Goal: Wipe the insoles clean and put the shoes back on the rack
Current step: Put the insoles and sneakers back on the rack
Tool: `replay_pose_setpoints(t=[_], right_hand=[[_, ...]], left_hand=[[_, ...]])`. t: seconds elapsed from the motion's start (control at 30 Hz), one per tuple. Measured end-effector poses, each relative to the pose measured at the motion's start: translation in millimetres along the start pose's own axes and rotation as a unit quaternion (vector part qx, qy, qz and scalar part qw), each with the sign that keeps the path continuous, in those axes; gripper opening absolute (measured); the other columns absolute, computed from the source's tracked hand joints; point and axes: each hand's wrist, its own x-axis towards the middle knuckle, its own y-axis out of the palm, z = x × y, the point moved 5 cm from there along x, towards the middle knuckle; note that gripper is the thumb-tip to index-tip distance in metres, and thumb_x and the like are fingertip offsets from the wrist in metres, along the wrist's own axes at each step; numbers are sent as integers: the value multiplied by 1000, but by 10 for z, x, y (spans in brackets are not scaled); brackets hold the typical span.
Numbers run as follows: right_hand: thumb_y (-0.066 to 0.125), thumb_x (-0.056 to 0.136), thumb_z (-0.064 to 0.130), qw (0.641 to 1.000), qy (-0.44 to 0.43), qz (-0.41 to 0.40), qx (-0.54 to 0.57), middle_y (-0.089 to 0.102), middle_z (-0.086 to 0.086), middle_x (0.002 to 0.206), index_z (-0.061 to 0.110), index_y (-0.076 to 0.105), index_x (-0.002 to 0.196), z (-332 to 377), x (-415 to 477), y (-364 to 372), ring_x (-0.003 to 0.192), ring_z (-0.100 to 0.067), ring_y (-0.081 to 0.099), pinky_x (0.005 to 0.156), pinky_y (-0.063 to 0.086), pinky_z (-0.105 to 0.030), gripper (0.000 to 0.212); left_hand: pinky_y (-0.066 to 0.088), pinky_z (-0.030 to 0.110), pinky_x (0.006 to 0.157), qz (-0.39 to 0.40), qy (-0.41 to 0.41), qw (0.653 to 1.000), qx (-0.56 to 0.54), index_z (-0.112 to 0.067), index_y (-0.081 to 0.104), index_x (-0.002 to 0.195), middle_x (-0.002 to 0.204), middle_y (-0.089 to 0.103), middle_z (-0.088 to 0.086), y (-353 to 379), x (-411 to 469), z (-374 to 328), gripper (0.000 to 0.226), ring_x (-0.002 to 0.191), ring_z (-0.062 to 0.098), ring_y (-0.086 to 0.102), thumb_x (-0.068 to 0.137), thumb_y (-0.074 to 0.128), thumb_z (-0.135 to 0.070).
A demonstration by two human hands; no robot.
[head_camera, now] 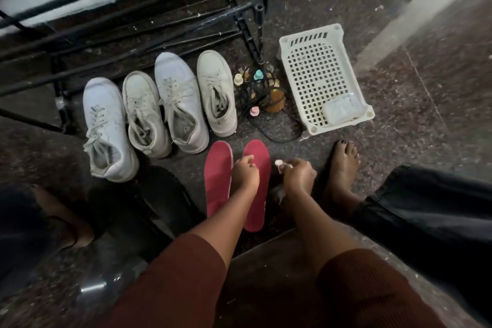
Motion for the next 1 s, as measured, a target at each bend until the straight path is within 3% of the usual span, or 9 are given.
replay_pose_setpoints(t=[0.1, 0.2, 0.33, 0.43, 0.5, 0.57, 0.7, 0.83, 1.0], right_hand=[[58, 86, 12, 994, -70, -80, -3, 68, -16, 104, 13, 70, 105, 221, 308, -528, 101, -30, 60, 84, 37, -20, 23], [56, 90, 24, 989, -53, -135, 25, 63, -10, 119, 16, 64, 117, 323, 662, -894, 110, -24, 56, 101, 37, -25, 28], [59, 89, 11, 979, -6, -168, 116, 63, -10, 119, 7, 66, 113, 499, 988, -1041, 103, -19, 60, 75, 35, -7, 25], [59, 90, 11, 976, 3, -178, 124, 63, -12, 117, 9, 67, 111, 571, 1099, -1052, 98, -20, 61, 76, 42, -16, 23], [58, 90, 10, 973, 7, -190, 134, 62, -10, 118, 12, 65, 114, 590, 1107, -1036, 96, -15, 57, 73, 37, -14, 25], [54, 92, 7, 970, 2, -205, 128, 61, -8, 120, 14, 64, 118, 569, 1061, -1023, 101, -14, 55, 79, 36, -15, 29], [50, 91, 12, 988, -31, -135, 62, 62, -9, 118, 15, 63, 117, 337, 807, -772, 108, -22, 57, 99, 44, -34, 28], [51, 91, 16, 990, -70, -121, -13, 60, -18, 107, 6, 67, 104, 312, 249, -289, 102, -33, 55, 86, 43, -34, 23], [49, 89, 10, 990, -125, 9, -66, 59, -18, 102, 5, 67, 99, 177, -601, 563, 95, -34, 58, 80, 44, -35, 21]], left_hand=[[39, 17, 88, 56, 89, 994, 22, -13, 60, 126, 128, 61, 5, 235, -1, -603, 37, 115, 20, 58, 93, 46, -5], [39, 18, 89, 116, 156, 979, 68, -13, 59, 128, 129, 61, 5, 517, -47, -1144, 37, 116, 18, 57, 93, 50, -7], [41, 24, 94, 167, 167, 967, 92, -12, 59, 128, 131, 59, 11, 812, -71, -1452, 36, 119, 24, 55, 92, 55, -9], [40, 25, 96, 167, 170, 967, 88, -12, 59, 128, 133, 57, 9, 874, -70, -1458, 36, 121, 23, 54, 93, 52, -8], [41, 24, 91, 170, 169, 968, 74, -12, 59, 127, 132, 58, 9, 866, -89, -1394, 35, 119, 23, 54, 94, 50, -9], [41, 21, 83, 159, 166, 971, 64, -14, 61, 124, 128, 61, 6, 799, -106, -1289, 33, 115, 21, 57, 94, 49, -7], [42, 22, 91, 119, 132, 984, 9, -14, 61, 124, 127, 62, 3, 525, -125, -884, 35, 114, 17, 57, 94, 46, -5], [42, 22, 95, 41, 71, 995, -65, -7, 63, 118, 120, 65, 7, 60, -206, -262, 33, 113, 19, 59, 92, 46, 1], [41, 26, 93, -67, -21, 991, -111, -3, 63, 118, 120, 65, 12, -675, -253, 562, 35, 114, 26, 59, 89, 44, 6]])
